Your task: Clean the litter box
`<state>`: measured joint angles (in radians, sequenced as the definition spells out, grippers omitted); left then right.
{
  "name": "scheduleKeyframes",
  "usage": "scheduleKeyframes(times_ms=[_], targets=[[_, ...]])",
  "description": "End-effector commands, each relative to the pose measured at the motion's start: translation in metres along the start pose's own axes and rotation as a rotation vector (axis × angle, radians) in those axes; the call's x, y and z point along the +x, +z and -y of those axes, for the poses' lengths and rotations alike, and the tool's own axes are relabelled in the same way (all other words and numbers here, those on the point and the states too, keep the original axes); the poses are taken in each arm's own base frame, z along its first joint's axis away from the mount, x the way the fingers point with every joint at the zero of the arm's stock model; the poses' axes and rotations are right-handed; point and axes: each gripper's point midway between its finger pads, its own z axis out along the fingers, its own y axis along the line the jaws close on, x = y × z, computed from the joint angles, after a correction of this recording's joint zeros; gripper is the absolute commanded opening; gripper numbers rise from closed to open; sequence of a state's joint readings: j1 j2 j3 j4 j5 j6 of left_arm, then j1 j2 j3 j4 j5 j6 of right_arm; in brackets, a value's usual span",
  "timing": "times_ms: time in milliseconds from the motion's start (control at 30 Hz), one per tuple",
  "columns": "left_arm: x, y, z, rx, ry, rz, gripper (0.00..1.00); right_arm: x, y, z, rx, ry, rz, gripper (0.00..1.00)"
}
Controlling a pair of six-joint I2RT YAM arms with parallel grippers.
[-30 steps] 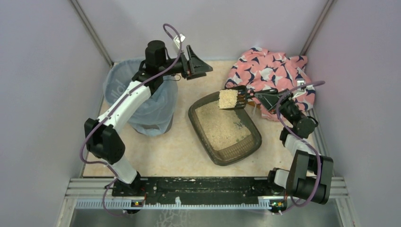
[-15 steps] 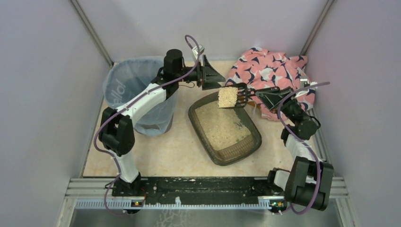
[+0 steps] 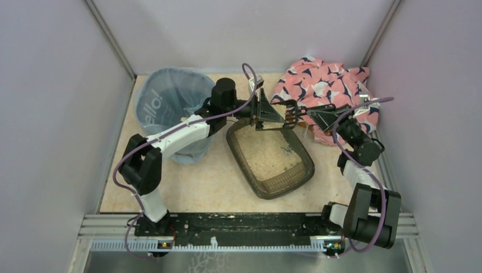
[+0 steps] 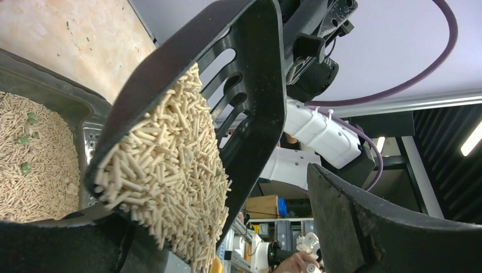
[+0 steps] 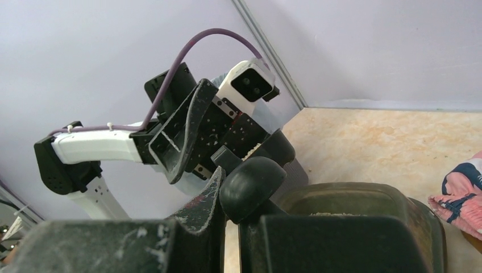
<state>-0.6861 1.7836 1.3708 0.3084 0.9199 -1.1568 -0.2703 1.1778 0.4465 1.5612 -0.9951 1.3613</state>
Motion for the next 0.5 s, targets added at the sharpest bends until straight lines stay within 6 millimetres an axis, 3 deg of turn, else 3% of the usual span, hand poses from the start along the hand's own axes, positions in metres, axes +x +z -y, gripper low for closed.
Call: scheduleKeyframes(times_ms=[0, 167, 467], targets=[[0.005, 0.002, -0.031, -0.049, -0.07, 0.021, 0.83, -0.006, 0.001, -0.02, -0.086, -0.159, 0.029, 0.0], [0.0, -0.003, -0.031, -0.062, -0.05, 0.028, 0.86, -0.007, 0.002, -0.02, -0.086, -0.158, 0.034, 0.0], [-0.044, -0.027, -0.028, -0.104, 0.008, 0.085, 0.91, -0.011, 0.003, -0.027, -0.098, -0.167, 0.044, 0.0]])
